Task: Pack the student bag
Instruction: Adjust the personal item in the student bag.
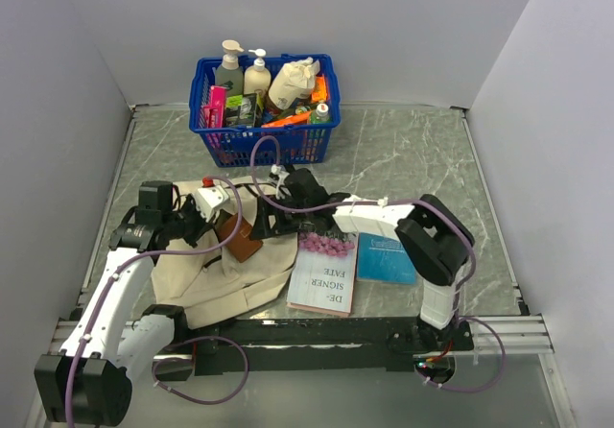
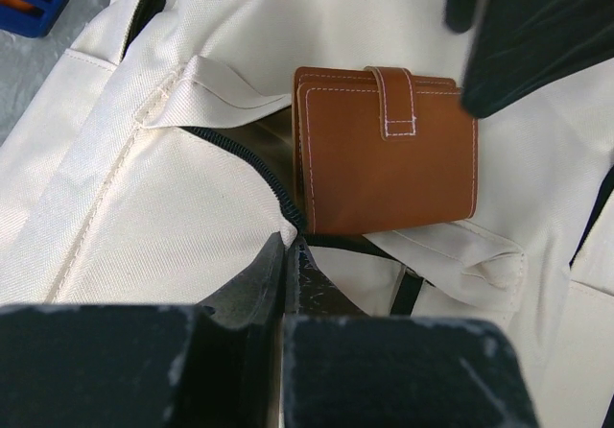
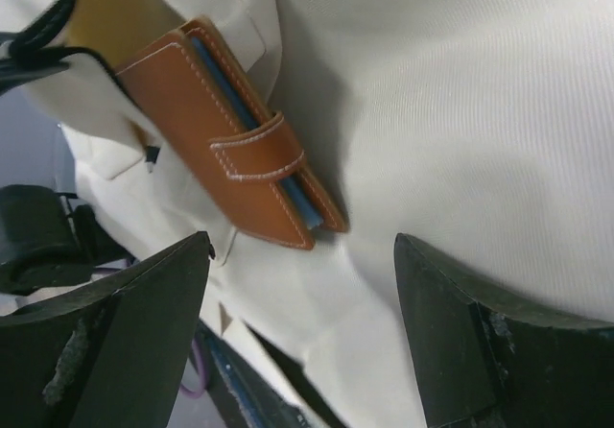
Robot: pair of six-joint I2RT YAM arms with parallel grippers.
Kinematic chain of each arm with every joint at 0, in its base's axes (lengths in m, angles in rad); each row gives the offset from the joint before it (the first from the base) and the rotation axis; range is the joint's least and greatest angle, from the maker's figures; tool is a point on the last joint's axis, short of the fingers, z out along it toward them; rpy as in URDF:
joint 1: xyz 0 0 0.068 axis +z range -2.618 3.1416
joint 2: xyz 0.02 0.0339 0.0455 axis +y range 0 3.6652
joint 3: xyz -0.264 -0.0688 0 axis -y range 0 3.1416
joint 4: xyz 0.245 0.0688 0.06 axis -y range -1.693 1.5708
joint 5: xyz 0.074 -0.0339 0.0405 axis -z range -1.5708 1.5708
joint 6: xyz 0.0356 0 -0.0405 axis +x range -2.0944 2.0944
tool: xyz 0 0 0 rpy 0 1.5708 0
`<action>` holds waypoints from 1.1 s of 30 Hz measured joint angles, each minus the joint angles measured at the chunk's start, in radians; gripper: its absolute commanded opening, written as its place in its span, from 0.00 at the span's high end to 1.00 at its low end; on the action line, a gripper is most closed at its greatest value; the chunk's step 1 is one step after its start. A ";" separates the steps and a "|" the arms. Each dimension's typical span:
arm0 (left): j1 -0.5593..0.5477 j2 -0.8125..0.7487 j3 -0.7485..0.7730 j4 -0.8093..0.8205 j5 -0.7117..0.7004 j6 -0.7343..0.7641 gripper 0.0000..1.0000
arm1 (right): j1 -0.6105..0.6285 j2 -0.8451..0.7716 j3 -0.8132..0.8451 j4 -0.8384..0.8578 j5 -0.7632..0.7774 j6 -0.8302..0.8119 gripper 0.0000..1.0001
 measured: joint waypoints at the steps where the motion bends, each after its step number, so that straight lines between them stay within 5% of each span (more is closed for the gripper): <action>1: 0.000 0.000 0.000 0.000 -0.001 0.000 0.98 | 0.000 0.021 0.014 0.005 -0.006 -0.006 0.16; 8: 0.000 0.000 0.000 0.000 -0.003 0.006 0.97 | 0.000 0.092 0.081 0.085 -0.055 -0.046 0.18; 14: 0.000 0.000 0.002 -0.003 -0.004 0.012 0.98 | 0.002 0.186 0.156 0.148 -0.115 -0.073 0.31; 21: -0.005 0.000 0.007 -0.011 -0.011 0.014 0.98 | 0.002 0.218 0.151 0.198 -0.215 -0.076 0.74; 23: -0.006 0.000 0.007 -0.012 -0.012 0.015 0.98 | 0.000 0.216 0.130 0.235 -0.239 -0.065 0.97; 24: -0.007 0.000 0.007 -0.012 -0.012 0.015 0.98 | 0.000 0.212 0.118 0.252 -0.246 -0.062 1.00; 33: -0.011 0.000 0.012 -0.015 -0.019 0.014 0.97 | -0.010 0.184 0.111 0.278 -0.266 0.008 1.00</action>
